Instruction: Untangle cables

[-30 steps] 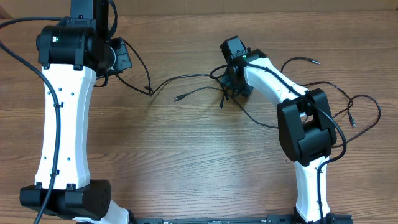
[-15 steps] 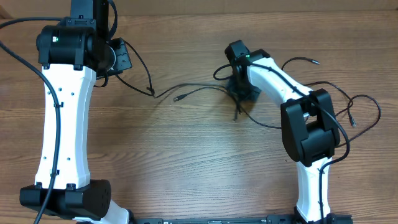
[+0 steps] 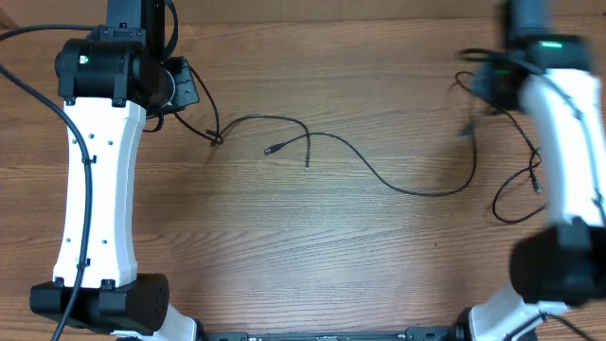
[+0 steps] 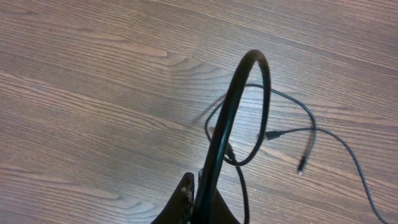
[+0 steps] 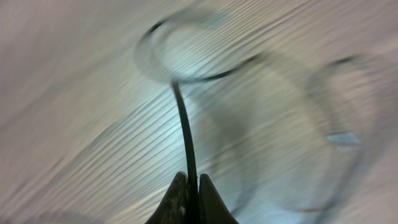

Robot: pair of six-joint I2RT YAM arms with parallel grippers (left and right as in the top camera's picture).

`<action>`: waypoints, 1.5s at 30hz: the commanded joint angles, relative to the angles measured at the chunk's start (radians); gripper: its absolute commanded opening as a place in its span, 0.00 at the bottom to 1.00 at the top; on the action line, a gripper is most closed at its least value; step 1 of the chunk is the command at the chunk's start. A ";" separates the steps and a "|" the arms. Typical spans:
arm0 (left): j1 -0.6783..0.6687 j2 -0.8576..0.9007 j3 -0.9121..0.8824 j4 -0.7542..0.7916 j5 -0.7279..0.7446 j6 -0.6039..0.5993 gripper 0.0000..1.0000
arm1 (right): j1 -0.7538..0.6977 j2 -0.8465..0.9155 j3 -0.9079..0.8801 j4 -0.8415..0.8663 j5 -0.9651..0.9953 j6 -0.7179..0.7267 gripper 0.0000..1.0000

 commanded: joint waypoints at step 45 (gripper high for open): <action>0.000 -0.004 -0.003 -0.001 -0.021 0.022 0.04 | 0.296 -0.009 -0.280 0.113 -0.494 -0.813 0.80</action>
